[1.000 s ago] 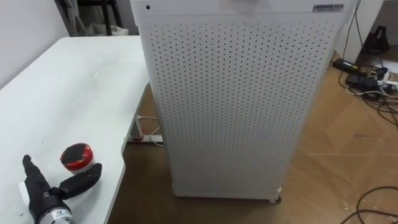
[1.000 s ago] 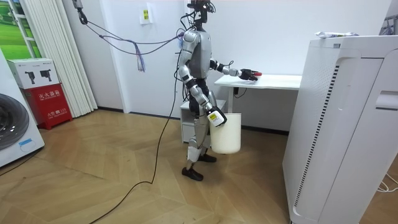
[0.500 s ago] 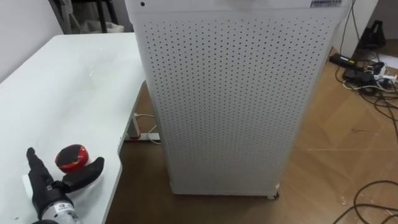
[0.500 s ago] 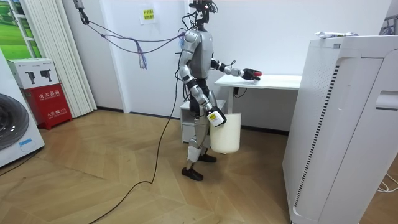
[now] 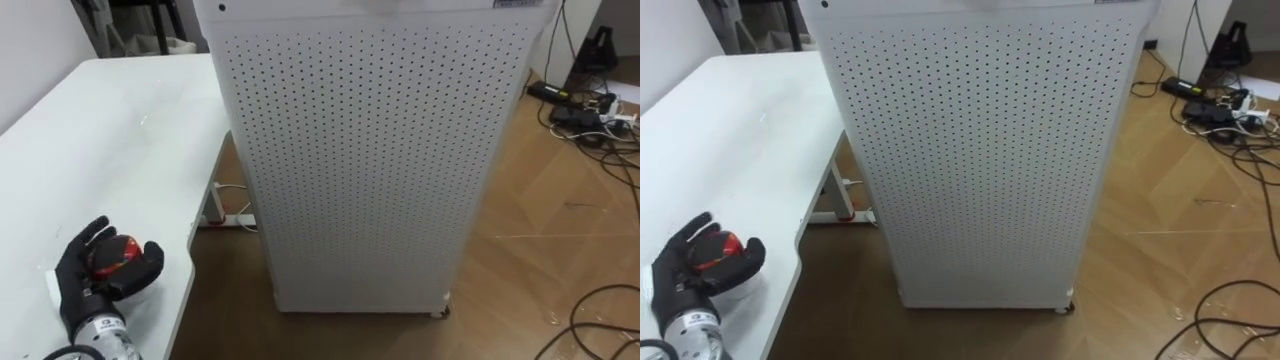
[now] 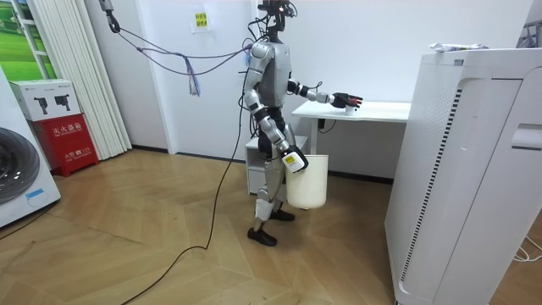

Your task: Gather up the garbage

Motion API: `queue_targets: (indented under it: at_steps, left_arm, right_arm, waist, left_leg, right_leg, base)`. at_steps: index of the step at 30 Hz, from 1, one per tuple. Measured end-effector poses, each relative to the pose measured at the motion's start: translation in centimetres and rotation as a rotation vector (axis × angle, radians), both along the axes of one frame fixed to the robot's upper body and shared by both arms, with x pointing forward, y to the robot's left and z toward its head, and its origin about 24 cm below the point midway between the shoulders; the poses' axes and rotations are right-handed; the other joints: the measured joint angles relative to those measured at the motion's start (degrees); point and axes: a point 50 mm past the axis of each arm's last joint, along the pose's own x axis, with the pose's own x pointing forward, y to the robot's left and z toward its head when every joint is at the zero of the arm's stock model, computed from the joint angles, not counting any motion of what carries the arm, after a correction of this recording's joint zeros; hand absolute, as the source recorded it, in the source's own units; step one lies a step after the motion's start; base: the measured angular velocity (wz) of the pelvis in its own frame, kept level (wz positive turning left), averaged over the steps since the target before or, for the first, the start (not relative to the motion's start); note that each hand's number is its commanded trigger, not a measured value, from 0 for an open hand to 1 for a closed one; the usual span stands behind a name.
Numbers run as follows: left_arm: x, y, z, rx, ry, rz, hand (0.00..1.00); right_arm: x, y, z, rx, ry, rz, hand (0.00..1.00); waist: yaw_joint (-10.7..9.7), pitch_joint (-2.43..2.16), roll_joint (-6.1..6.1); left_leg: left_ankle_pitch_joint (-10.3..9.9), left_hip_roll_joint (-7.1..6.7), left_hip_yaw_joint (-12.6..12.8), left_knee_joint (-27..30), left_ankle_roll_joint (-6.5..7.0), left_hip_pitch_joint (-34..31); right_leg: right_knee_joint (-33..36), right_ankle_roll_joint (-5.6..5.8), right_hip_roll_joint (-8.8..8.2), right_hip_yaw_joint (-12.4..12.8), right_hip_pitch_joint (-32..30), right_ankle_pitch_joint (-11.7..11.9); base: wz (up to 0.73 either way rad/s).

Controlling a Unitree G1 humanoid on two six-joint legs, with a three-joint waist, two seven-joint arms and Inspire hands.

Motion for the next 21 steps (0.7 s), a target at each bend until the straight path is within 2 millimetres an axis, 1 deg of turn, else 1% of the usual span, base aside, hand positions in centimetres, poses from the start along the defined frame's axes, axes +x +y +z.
queue_targets:
  at_steps: [13,19,21]
  left_arm:
    - [0.14,-0.46,-0.19,-0.008,0.010,-0.051,1.00]
    - [0.30,-0.55,-0.02,-0.011,-0.003,-0.075,1.00]
    - [0.36,-0.63,0.07,-0.010,-0.014,-0.088,1.00]
  right_arm:
    - [-0.20,0.35,-0.18,0.007,0.013,0.023,1.00]
    - [0.09,0.27,-0.09,0.003,0.005,0.023,1.00]
    - [0.42,0.29,0.01,0.000,-0.003,0.027,1.00]
  waist:
    - [0.16,0.04,-0.08]
    - [0.28,0.01,-0.17]
    - [0.21,0.06,-0.33]
  left_leg:
    - [0.00,-0.03,0.30,-0.51,0.00,0.25]
    - [0.02,-0.03,0.43,-0.91,0.00,-0.07]
    - [0.02,-0.04,0.45,-0.86,0.01,-0.13]
  right_leg:
    - [-0.01,0.02,-0.02,0.21,-0.17,0.01]
    - [0.07,0.03,-0.19,0.09,-0.87,0.01]
    - [0.07,0.03,-0.19,0.32,-0.92,0.01]
  base:
    - [-0.01]
    - [-0.02]
    - [0.00]
